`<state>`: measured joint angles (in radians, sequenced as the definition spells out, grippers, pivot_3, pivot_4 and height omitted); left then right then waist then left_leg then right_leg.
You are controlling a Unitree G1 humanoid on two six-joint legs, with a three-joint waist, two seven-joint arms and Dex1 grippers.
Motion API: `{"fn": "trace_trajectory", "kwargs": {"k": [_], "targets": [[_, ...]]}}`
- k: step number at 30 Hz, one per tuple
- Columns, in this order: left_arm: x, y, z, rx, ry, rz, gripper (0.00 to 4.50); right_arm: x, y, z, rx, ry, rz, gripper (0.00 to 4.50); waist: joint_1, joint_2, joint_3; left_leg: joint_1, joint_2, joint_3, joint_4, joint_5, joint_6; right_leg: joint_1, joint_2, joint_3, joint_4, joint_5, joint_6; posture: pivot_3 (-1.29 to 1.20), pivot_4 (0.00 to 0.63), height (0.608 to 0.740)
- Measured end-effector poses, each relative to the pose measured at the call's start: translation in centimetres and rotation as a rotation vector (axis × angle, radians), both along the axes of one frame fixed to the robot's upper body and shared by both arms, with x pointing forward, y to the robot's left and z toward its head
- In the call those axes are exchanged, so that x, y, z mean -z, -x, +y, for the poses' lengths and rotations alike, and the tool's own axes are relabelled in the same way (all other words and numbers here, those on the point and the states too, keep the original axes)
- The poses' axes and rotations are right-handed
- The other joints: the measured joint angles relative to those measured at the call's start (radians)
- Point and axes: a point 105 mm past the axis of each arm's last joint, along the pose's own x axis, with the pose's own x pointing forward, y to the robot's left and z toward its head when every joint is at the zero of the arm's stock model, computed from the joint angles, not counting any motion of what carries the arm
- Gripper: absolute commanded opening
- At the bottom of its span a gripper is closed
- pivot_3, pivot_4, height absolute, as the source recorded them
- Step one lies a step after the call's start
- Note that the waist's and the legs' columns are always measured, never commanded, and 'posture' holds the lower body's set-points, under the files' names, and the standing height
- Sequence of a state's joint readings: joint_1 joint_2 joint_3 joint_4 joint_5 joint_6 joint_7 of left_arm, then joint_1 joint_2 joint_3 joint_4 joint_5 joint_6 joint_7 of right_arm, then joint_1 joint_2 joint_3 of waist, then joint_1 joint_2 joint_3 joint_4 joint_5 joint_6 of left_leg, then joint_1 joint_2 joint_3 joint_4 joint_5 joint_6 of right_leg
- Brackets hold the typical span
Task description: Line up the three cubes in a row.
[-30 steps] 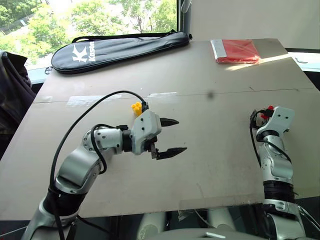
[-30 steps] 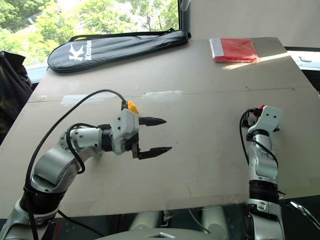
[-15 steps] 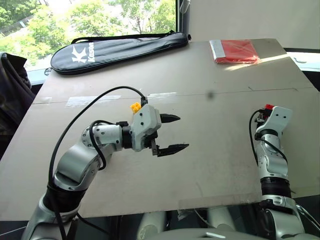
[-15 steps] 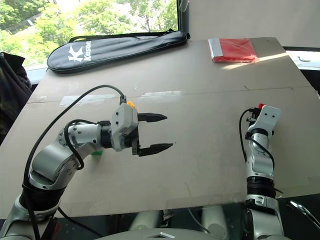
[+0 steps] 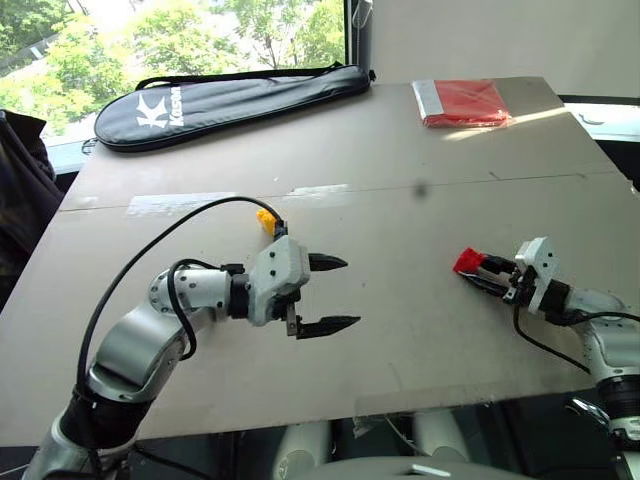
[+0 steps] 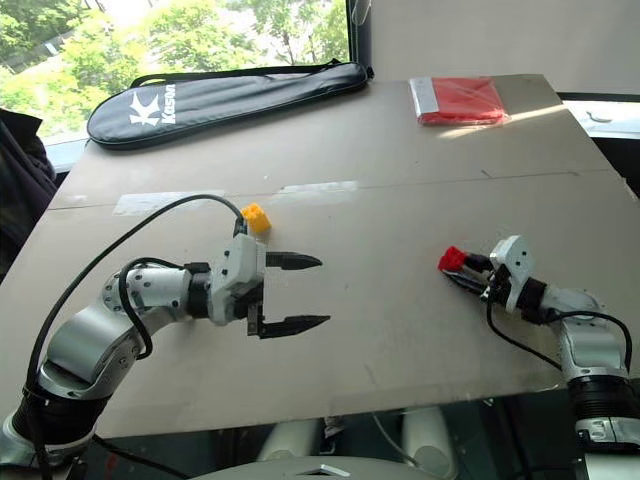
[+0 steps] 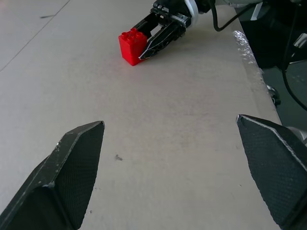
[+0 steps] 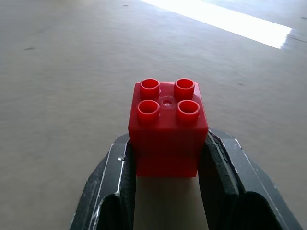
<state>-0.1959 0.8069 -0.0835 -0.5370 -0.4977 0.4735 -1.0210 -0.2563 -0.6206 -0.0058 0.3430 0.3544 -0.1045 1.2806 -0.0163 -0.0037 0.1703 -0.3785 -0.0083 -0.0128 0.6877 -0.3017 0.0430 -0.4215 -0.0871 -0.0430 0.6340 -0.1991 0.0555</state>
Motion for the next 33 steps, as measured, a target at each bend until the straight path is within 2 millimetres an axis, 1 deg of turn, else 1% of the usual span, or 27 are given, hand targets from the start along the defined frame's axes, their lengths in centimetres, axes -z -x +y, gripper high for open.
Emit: {"fn": "trace_trajectory", "kwargs": {"k": [1,2,4,5,6,11,15,17,18,19,20,22,27,33], "targets": [[0.1,0.0,0.0,0.001,-0.001,0.001,4.5,0.1,0.2,0.3,-0.039,-0.002,0.002,1.26,0.0,0.0,0.0,0.0,0.0,0.0,0.0,0.0,0.0,0.0,0.0,0.0,0.0,0.0,0.0,0.0,0.15,0.694],[0.3,0.2,0.2,0.001,-0.006,0.004,4.5,0.3,0.5,1.1,-0.145,-0.004,0.013,1.26,0.0,0.0,0.0,0.0,0.001,0.001,0.001,0.0,0.0,0.0,0.0,0.001,0.001,0.001,-0.001,0.0,0.15,0.694],[0.4,0.3,0.2,0.003,-0.007,0.004,4.5,0.4,0.6,1.7,-0.236,0.003,0.016,1.26,0.001,-0.001,0.001,0.001,0.001,0.002,0.001,0.0,-0.001,0.0,0.0,0.001,0.002,0.001,-0.001,0.0,0.15,0.694],[0.5,0.4,0.3,0.001,-0.005,0.004,4.5,0.4,0.5,1.9,-0.276,0.013,0.013,1.26,0.002,-0.001,0.001,0.001,0.001,0.002,0.002,0.0,-0.001,0.0,0.0,0.002,0.002,0.001,-0.001,0.0,0.15,0.694],[0.7,0.5,0.4,-0.002,-0.007,0.011,4.5,0.4,0.0,2.1,-0.313,0.033,0.012,1.26,0.001,-0.001,0.001,0.001,0.001,0.003,0.002,0.001,-0.001,0.0,0.0,0.002,0.002,0.001,-0.002,0.0,0.15,0.694],[0.9,0.6,0.5,-0.01,-0.014,0.003,4.5,0.0,-1.9,2.2,-0.325,0.065,0.008,1.26,0.003,-0.003,0.002,0.0,0.001,0.003,0.003,0.003,-0.006,0.0,0.0,0.002,0.002,0.001,-0.004,0.0,0.15,0.694],[0.7,1.0,0.2,-0.006,-0.012,-0.016,4.5,-0.2,-2.7,2.2,-0.336,0.105,-0.033,1.26,0.003,-0.004,0.002,0.001,0.001,0.003,0.003,0.003,-0.006,0.0,0.0,0.003,0.003,0.002,-0.004,0.0,0.15,0.694],[0.7,1.0,0.3,-0.011,-0.012,-0.016,4.5,-0.3,-2.9,2.4,-0.347,0.125,-0.039,2.34,0.003,-0.004,0.002,0.001,0.001,0.003,0.004,0.003,-0.006,0.0,0.0,0.003,0.004,0.002,-0.006,0.0,0.15,0.694],[0.7,1.0,0.3,-0.013,-0.011,-0.017,4.5,0.3,-2.8,2.0,-0.343,0.147,-0.015,3.04,0.004,-0.004,0.002,0.001,0.001,0.002,0.004,0.003,-0.005,0.0,0.0,0.003,0.005,0.001,-0.007,0.0,0.15,0.694],[0.7,1.0,0.3,-0.015,-0.011,-0.016,4.5,0.3,-2.8,2.0,-0.345,0.147,-0.018,3.16,0.004,-0.004,0.003,0.001,0.001,0.002,0.004,0.003,-0.005,0.0,0.0,0.003,0.006,0.001,-0.007,0.0,0.15,0.694],[0.7,1.0,0.3,-0.015,-0.011,-0.016,4.5,0.3,-2.9,2.1,-0.35,0.156,-0.021,3.54,0.004,-0.004,0.002,0.002,0.001,0.002,0.005,0.003,-0.005,0.0,0.0,0.003,0.007,0.001,-0.007,0.0,0.15,0.694],[0.7,0.9,0.3,-0.015,-0.01,-0.017,4.5,0.2,-3.2,2.0,-0.348,0.175,-0.019,4.49,0.002,-0.004,0.002,0.002,0.001,0.003,0.006,0.003,-0.005,0.0,0.0,0.003,0.008,0.001,-0.008,0.0,0.15,0.694],[0.7,0.9,0.2,-0.015,-0.008,-0.017,4.5,0.2,-3.5,1.7,-0.334,0.193,-0.015,4.49,0.003,-0.004,0.003,0.002,0.002,0.002,0.011,0.003,-0.005,0.001,0.001,0.003,0.009,0.002,-0.009,0.0,0.15,0.694],[1.0,1.1,0.0,-0.004,-0.014,-0.011,4.5,0.0,-4.1,1.0,-0.267,0.167,0.014,4.49,0.006,-0.004,0.003,0.001,0.002,0.002,0.012,0.003,-0.004,0.001,0.001,0.003,0.009,0.002,-0.009,0.0,0.15,0.694]]}}
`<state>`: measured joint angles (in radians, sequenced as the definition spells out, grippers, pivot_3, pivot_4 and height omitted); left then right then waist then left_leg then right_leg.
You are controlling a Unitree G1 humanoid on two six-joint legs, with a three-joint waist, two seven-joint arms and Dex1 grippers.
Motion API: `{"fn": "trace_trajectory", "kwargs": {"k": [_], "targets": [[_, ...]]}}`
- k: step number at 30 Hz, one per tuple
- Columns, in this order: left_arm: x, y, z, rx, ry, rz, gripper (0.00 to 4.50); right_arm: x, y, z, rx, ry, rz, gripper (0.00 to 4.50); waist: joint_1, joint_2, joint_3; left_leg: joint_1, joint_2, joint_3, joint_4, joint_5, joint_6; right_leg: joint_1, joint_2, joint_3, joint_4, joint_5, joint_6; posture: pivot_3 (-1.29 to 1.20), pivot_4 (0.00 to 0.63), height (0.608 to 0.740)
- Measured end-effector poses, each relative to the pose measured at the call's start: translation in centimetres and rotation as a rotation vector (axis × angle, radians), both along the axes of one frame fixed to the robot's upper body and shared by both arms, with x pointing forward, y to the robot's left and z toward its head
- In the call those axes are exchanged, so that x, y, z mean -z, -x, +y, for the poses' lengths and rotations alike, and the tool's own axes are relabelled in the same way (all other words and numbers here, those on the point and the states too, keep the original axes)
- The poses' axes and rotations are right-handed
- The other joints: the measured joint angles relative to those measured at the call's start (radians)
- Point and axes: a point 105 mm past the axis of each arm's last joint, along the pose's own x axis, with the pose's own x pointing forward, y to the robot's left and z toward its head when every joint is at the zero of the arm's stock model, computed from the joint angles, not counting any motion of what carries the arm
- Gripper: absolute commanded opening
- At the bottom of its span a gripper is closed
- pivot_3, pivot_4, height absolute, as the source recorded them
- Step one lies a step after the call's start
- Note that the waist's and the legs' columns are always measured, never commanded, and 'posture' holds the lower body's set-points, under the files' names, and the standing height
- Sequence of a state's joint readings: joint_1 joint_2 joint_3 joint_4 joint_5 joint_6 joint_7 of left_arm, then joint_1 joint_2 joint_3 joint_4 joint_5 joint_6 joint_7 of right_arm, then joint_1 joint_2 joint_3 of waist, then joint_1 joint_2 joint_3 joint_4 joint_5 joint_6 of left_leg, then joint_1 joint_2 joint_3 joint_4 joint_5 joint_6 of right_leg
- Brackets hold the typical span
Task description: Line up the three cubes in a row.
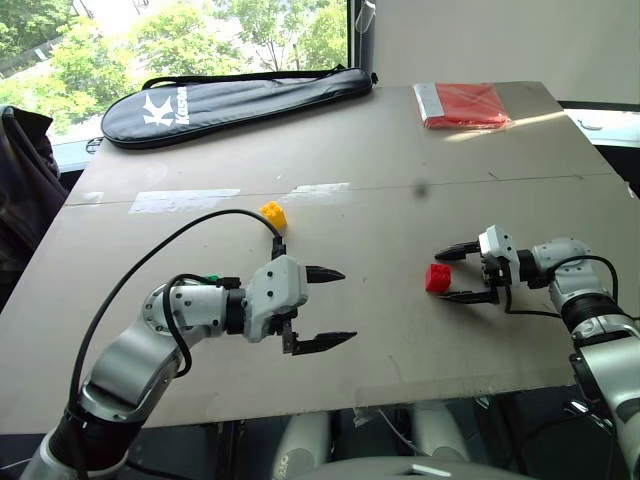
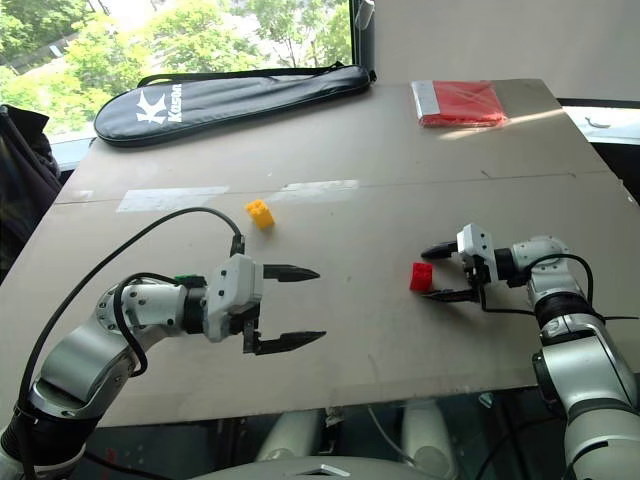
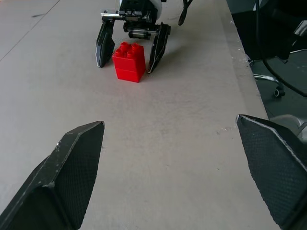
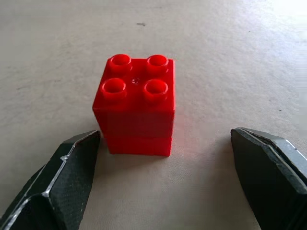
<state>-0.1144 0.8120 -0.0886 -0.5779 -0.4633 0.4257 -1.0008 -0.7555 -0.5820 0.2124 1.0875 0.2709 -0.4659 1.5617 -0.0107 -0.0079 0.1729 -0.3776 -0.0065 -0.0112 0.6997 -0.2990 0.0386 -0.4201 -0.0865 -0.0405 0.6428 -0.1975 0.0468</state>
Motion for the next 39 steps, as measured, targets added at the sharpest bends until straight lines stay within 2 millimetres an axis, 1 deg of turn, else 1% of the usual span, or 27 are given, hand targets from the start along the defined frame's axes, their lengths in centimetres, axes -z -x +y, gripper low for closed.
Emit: {"fn": "trace_trajectory", "kwargs": {"k": [4,8,16,19,21,24,27,29,30,32,33,35,36,37,39], "targets": [[-0.2,-0.2,-0.2,0.007,0.004,-0.013,4.5,-0.1,-0.4,-0.5,0.045,-0.002,-0.006,4.49,0.001,0.0,0.0,0.0,0.0,0.0,0.0,0.0,0.0,0.0,0.0,0.0,0.0,0.0,0.0,0.0,0.15,0.694],[-0.3,-0.5,-0.1,-0.001,0.004,-0.018,4.5,-0.2,-0.5,-0.8,0.065,-0.002,-0.013,4.49,0.001,0.0,0.0,-0.001,0.0,0.0,0.0,0.0,0.0,0.0,0.0,0.0,0.0,0.0,0.0,0.0,0.15,0.694],[-0.4,-0.6,-0.2,0.002,0.009,-0.029,4.5,-0.3,-0.7,-1.1,0.086,0.002,-0.015,4.49,0.001,0.0,0.0,-0.001,0.0,0.0,0.0,0.0,0.0,0.0,0.0,0.0,0.0,0.0,0.0,0.0,0.15,0.694],[-0.2,-0.5,-0.2,0.0,0.013,-0.024,4.5,-0.3,-0.5,-1.2,0.077,-0.002,-0.007,4.49,0.0,0.0,0.001,-0.001,0.0,0.0,0.0,0.0,0.0,0.0,0.0,0.0,0.0,0.0,0.0,0.0,0.15,0.694],[0.2,-0.2,0.0,-0.027,0.041,0.0,4.5,-0.4,-0.2,-1.3,0.074,-0.022,-0.008,4.49,0.0,0.0,0.001,-0.002,0.0,0.0,0.0,0.0,0.0,-0.001,0.0,0.0,0.0,0.0,0.0,0.0,0.15,0.694],[0.7,-0.1,0.4,-0.118,0.132,0.034,4.5,-0.3,0.5,-2.2,0.104,-0.07,0.003,4.49,0.004,0.0,0.002,-0.004,0.0,-0.001,0.0,-0.001,0.001,-0.002,-0.001,-0.001,-0.001,0.0,0.001,0.0,0.15,0.694],[0.9,0.2,1.5,-0.236,0.205,0.042,4.5,-0.6,1.5,-3.3,0.132,-0.121,-0.02,4.49,0.003,0.0,0.002,-0.004,0.0,0.0,0.0,-0.001,0.001,-0.003,-0.002,0.001,-0.002,0.0,0.0,0.0,0.15,0.694],[1.5,0.4,2.6,-0.31,0.215,0.031,4.5,-1.0,2.3,-4.1,0.151,-0.165,-0.022,4.49,0.004,0.001,0.003,-0.005,0.0,0.0,0.0,-0.001,0.002,-0.003,-0.002,0.001,-0.002,0.0,0.0,0.0,0.15,0.694],[1.4,0.4,2.8,-0.349,0.241,0.01,4.5,-1.3,2.9,-4.2,0.147,-0.186,-0.02,4.49,0.004,0.001,0.004,-0.004,0.001,-0.001,0.0,-0.001,0.002,-0.003,-0.003,0.001,-0.002,0.0,0.0,0.0,0.15,0.694],[1.1,0.3,3.5,-0.474,0.339,-0.037,4.5,-1.6,4.2,-4.5,0.137,-0.228,-0.009,4.49,0.008,0.001,0.004,-0.004,0.001,0.0,0.0,-0.002,0.003,-0.002,-0.007,0.002,-0.002,0.0,0.0,0.0,0.15,0.694],[1.4,0.3,3.9,-0.535,0.363,-0.046,4.5,-1.7,4.7,-4.5,0.128,-0.242,-0.005,4.49,0.008,0.001,0.004,-0.004,0.001,0.0,0.0,-0.002,0.003,-0.003,-0.008,0.002,-0.002,0.0,0.0,0.0,0.15,0.694],[3.1,0.6,5.1,-0.663,0.286,-0.062,4.5,-2.0,5.6,-4.5,0.112,-0.266,0.007,4.49,0.007,0.001,0.004,-0.003,0.001,0.001,0.0,-0.002,0.003,-0.002,-0.006,0.002,-0.001,0.0,0.001,0.0,0.15,0.694],[3.6,0.8,5.5,-0.71,0.264,-0.069,4.5,-2.0,5.8,-4.6,0.113,-0.275,0.015,4.49,0.007,0.001,0.004,-0.003,0.001,0.001,0.0,-0.002,0.003,-0.003,-0.003,0.001,-0.001,0.0,0.001,0.0,0.15,0.694],[4.1,0.9,5.9,-0.772,0.262,-0.079,4.5,-2.2,6.1,-4.6,0.116,-0.291,0.02,4.49,0.008,0.001,0.004,-0.002,0.001,0.001,0.0,-0.002,0.003,-0.003,-0.003,0.001,-0.001,-0.001,0.001,0.0,0.15,0.694],[4.2,1.0,6.5,-0.899,0.299,-0.137,4.5,-2.7,6.5,-4.4,0.099,-0.329,0.014,4.49,0.013,0.001,0.005,-0.003,0.001,0.001,0.001,-0.002,0.003,-0.003,-0.003,0.0,-0.001,-0.002,0.004,0.0,0.15,0.694]]}}
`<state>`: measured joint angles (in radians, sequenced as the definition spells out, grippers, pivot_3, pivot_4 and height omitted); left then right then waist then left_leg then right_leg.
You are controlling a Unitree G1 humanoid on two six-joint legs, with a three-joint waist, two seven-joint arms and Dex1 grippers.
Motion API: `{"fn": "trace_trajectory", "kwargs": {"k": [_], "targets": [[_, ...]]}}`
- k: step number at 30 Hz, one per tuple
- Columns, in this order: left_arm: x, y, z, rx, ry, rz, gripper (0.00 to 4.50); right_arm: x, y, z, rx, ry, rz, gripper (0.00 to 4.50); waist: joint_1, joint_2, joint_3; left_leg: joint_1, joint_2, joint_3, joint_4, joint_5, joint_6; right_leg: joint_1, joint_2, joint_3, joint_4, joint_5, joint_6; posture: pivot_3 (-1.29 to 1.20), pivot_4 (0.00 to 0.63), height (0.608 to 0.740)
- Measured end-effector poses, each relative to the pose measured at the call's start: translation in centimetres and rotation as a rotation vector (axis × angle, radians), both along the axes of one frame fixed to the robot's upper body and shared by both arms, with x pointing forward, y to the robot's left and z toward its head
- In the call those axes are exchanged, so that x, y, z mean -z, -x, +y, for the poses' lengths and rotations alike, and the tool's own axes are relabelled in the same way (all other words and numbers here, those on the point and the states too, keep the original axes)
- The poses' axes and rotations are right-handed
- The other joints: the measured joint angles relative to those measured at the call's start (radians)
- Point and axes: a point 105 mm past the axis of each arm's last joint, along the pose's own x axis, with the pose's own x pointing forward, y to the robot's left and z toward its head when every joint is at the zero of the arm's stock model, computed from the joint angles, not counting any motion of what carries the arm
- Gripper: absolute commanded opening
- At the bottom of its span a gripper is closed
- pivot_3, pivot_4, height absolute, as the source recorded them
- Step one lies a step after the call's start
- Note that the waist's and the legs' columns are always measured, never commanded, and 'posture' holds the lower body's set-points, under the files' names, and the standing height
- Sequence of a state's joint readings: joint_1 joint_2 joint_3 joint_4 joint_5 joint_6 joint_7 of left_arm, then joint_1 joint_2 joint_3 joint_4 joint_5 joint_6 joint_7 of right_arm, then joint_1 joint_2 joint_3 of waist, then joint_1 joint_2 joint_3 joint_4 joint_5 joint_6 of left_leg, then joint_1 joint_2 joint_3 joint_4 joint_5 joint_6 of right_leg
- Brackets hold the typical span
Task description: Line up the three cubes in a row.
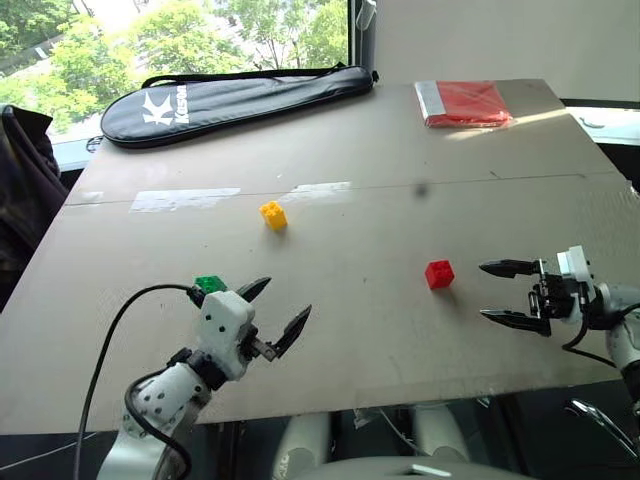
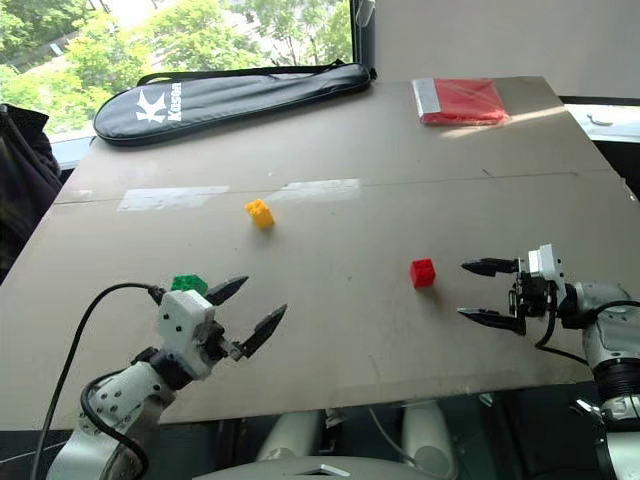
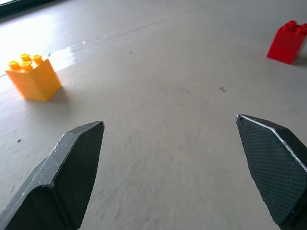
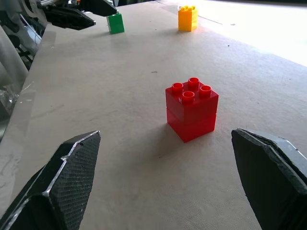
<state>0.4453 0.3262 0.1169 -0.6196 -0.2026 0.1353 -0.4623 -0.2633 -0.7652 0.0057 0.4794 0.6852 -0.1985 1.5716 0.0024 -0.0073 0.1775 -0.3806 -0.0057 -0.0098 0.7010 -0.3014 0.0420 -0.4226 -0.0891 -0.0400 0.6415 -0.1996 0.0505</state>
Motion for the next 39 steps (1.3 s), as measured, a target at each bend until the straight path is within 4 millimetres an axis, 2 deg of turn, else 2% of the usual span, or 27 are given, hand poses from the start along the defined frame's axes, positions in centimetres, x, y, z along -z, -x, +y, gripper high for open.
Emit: {"fn": "trace_trajectory", "kwargs": {"k": [3,7,8,12,19,26,35,36,38,39], "targets": [[0.2,0.5,1.0,-0.127,-0.011,-0.031,4.5,-0.7,0.3,0.1,-0.014,-0.02,-0.018,4.49,0.004,0.0,0.0,0.0,0.0,0.0,0.0,0.0,0.0,0.0,0.0,0.0,0.0,0.0,0.0,0.0,0.15,0.694],[0.8,1.2,3.4,-0.301,-0.017,-0.039,4.5,-1.1,0.4,0.2,-0.022,-0.048,-0.02,4.49,0.013,-0.001,0.001,-0.002,0.0,-0.001,0.0,0.0,0.0,-0.001,0.0,-0.002,0.0,0.0,0.0,0.0,0.15,0.694],[1.2,1.4,4.3,-0.352,-0.028,-0.032,4.5,-1.3,0.5,0.4,-0.032,-0.054,-0.027,4.49,0.014,-0.001,0.001,-0.002,0.0,0.0,0.0,0.0,0.0,-0.002,0.0,-0.002,0.0,0.0,0.0,0.0,0.15,0.694],[2.6,1.9,5.9,-0.465,-0.026,0.004,4.5,-1.5,1.1,0.7,-0.05,-0.084,-0.032,4.49,0.014,-0.003,0.002,-0.003,0.0,0.0,0.0,-0.001,0.001,-0.002,0.0,-0.002,0.0,-0.001,0.001,0.0,0.15,0.694],[3.1,0.9,6.2,-0.531,-0.003,-0.006,4.5,-2.4,2.0,1.5,-0.098,-0.108,-0.094,4.49,0.013,-0.004,0.002,-0.003,0.0,0.0,0.0,-0.001,0.001,-0.002,0.0,-0.002,0.0,-0.001,0.001,0.0,0.15,0.694],[3.4,-1.5,5.9,-0.522,0.017,-0.014,4.5,-2.7,2.3,2.1,-0.126,-0.105,-0.138,4.49,0.014,-0.004,0.002,-0.003,0.0,0.0,0.0,-0.001,0.001,-0.002,0.0,-0.002,0.0,0.001,-0.002,0.0,0.15,0.694],[3.6,-2.2,6.4,-0.583,0.072,-0.001,4.5,-3.2,2.6,2.3,-0.133,-0.109,-0.165,4.49,0.014,-0.004,0.002,-0.002,0.001,0.0,0.001,-0.001,0.001,-0.002,0.0,-0.002,0.0,0.001,-0.001,0.0,0.15,0.694],[3.5,-2.2,6.6,-0.587,0.074,0.001,3.96,-3.3,2.6,2.2,-0.13,-0.108,-0.167,4.5,0.014,-0.004,0.002,-0.002,0.001,0.0,0.001,-0.001,0.001,-0.002,0.0,-0.003,0.0,0.0,0.0,0.0,0.15,0.694],[3.5,-2.3,6.8,-0.581,0.069,0.002,3.23,-3.1,2.6,2.1,-0.128,-0.105,-0.158,4.5,0.013,-0.004,0.002,-0.002,0.001,0.0,0.001,-0.001,0.001,-0.002,0.001,-0.003,0.0,0.001,-0.001,0.0,0.15,0.694],[3.5,-2.4,7.0,-0.581,0.065,0.005,2.66,-3.1,2.6,2.2,-0.128,-0.103,-0.154,4.5,0.013,-0.004,0.002,-0.002,0.001,0.0,0.001,-0.001,0.001,-0.002,0.001,-0.003,0.0,0.001,-0.002,0.0,0.15,0.694]]}}
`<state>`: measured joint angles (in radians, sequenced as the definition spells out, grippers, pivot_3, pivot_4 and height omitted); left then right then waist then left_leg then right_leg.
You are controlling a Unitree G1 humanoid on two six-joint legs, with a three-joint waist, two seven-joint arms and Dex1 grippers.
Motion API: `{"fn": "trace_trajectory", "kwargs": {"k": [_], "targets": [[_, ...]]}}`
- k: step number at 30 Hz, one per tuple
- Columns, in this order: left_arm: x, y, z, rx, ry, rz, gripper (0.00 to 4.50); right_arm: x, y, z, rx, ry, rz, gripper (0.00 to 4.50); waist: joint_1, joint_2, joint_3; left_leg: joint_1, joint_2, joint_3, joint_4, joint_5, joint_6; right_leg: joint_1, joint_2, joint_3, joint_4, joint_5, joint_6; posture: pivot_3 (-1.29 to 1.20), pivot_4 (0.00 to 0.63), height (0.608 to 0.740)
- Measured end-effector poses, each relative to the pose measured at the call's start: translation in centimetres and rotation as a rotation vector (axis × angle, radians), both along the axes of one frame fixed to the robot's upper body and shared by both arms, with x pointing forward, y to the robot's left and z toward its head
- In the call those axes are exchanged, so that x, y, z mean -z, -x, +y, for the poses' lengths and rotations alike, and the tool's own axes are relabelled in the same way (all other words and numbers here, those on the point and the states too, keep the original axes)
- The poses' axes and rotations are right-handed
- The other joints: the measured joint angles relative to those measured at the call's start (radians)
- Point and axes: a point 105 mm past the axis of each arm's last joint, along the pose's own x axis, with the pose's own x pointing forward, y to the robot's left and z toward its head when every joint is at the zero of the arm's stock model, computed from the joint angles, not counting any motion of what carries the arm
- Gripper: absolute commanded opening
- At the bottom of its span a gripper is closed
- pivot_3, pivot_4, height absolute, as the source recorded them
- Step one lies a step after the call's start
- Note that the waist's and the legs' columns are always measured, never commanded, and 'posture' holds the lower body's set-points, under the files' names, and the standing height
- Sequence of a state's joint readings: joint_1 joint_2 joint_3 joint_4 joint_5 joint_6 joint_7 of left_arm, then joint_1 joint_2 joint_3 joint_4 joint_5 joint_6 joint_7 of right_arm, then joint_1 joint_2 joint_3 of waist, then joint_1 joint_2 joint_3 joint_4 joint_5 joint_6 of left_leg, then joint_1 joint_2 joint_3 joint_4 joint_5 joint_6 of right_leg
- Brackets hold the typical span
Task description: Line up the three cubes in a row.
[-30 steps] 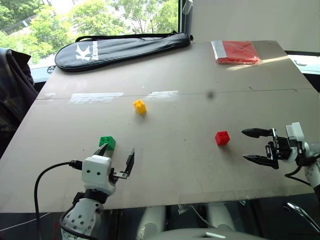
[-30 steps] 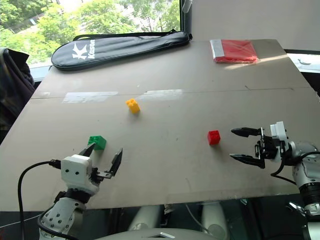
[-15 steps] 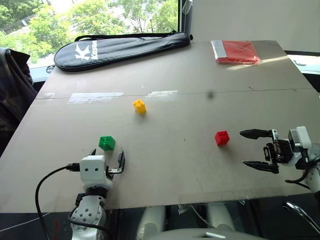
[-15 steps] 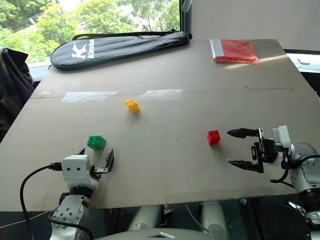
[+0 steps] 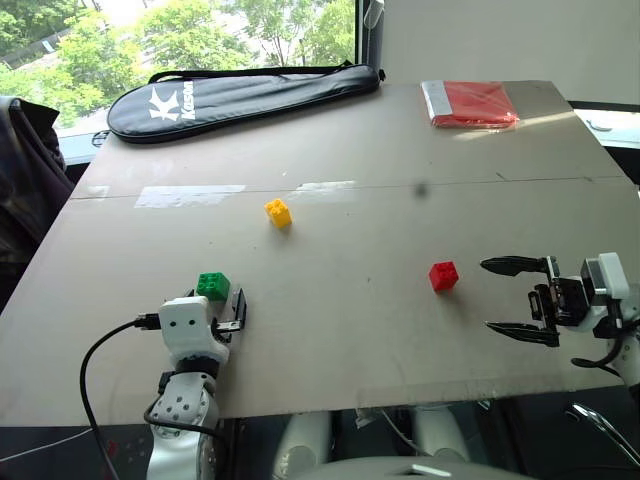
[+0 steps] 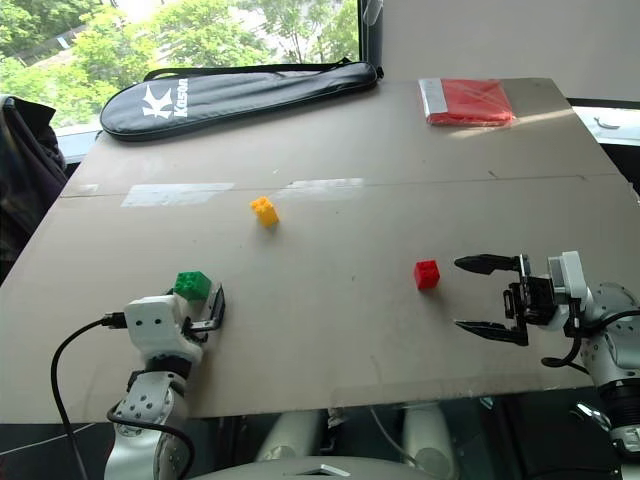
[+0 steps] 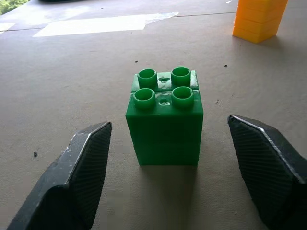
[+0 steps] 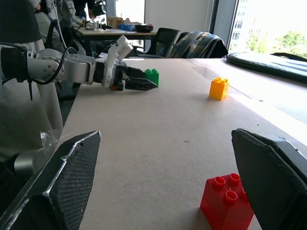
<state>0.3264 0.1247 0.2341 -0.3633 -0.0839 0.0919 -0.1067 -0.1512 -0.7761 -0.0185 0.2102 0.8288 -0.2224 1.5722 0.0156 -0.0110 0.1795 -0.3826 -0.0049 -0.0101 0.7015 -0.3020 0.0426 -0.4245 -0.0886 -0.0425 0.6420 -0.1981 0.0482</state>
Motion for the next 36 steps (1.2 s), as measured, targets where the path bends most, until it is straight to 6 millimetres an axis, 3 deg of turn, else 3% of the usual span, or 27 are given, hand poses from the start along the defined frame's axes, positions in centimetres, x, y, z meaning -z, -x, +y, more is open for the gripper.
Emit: {"fn": "trace_trajectory", "kwargs": {"k": [3,7,12,16,17,20,24,26,31,36], "targets": [[0.1,-0.2,0.5,-0.007,-0.005,0.017,1.35,0.0,0.0,0.2,-0.005,-0.002,-0.004,4.5,0.0,0.0,0.0,0.0,0.0,0.0,0.0,0.0,0.0,0.0,0.0,0.0,0.0,0.0,0.0,0.0,0.15,0.694],[0.1,-0.4,0.8,0.027,-0.023,0.034,1.26,0.1,0.1,0.2,-0.005,0.002,-0.004,4.5,0.0,0.001,-0.001,0.001,0.0,0.0,0.0,0.0,0.0,0.0,0.0,0.0,0.001,0.0,0.0,0.0,0.15,0.694],[-0.2,-1.4,0.3,0.265,-0.09,0.054,1.26,-0.2,0.0,-0.2,0.019,-0.003,-0.015,4.5,0.005,0.005,-0.003,0.001,0.0,0.0,0.0,0.0,0.0,0.0,0.0,0.0,0.001,-0.001,0.001,0.0,0.15,0.694],[-0.5,-2.3,-4.3,0.7,-0.071,0.073,1.26,0.3,-0.1,-0.5,0.033,0.005,0.017,4.5,0.02,0.005,-0.003,-0.001,-0.001,0.0,0.002,0.0,0.0,0.0,-0.001,0.0,0.0,0.0,-0.001,0.0,0.15,0.694],[-0.8,-1.9,-7.0,0.939,-0.076,0.09,1.26,0.4,-0.1,-0.6,0.041,0.008,0.028,4.5,0.023,0.005,-0.003,-0.002,-0.002,0.0,0.002,0.0,0.0,-0.001,0.0,0.0,0.0,0.0,-0.001,0.0,0.15,0.694],[-1.3,-1.4,-10.4,1.275,-0.161,0.106,1.26,0.9,-0.2,-1.4,0.076,0.011,0.053,4.5,0.022,0.005,-0.003,-0.002,-0.001,0.001,0.001,0.0,0.0,-0.001,0.001,0.0,0.0,0.001,-0.001,0.0,0.15,0.694],[-1.2,-3.0,-12.8,1.473,-0.278,0.125,1.26,1.5,-0.3,-1.9,0.107,0.035,0.069,4.5,0.02,0.005,-0.003,-0.001,-0.001,0.002,0.001,0.0,0.0,-0.001,0.001,0.001,0.001,0.001,-0.001,0.0,0.15,0.694],[-0.9,-4.6,-15.0,1.55,-0.315,0.136,1.26,1.7,-0.5,-1.9,0.115,0.044,0.069,4.5,0.02,0.004,-0.002,-0.001,-0.001,0.002,0.002,0.0,0.0,-0.001,0.002,0.001,0.001,0.003,0.002,0.0,0.15,0.694],[-1.1,-5.8,-18.9,1.648,-0.324,0.124,1.26,2.0,-0.3,-2.4,0.144,0.058,0.066,4.5,0.015,0.004,-0.002,-0.002,-0.001,0.002,0.002,0.0,0.0,-0.001,0.002,0.001,0.0,0.003,0.003,0.0,0.15,0.694],[-1.1,-6.7,-20.4,1.676,-0.331,0.129,1.26,2.6,0.3,-3.1,0.182,0.059,0.082,4.5,0.005,0.004,-0.002,-0.002,-0.001,0.002,0.002,0.0,0.001,-0.001,0.001,0.001,0.0,0.003,0.003,0.0,0.15,0.694]]}}
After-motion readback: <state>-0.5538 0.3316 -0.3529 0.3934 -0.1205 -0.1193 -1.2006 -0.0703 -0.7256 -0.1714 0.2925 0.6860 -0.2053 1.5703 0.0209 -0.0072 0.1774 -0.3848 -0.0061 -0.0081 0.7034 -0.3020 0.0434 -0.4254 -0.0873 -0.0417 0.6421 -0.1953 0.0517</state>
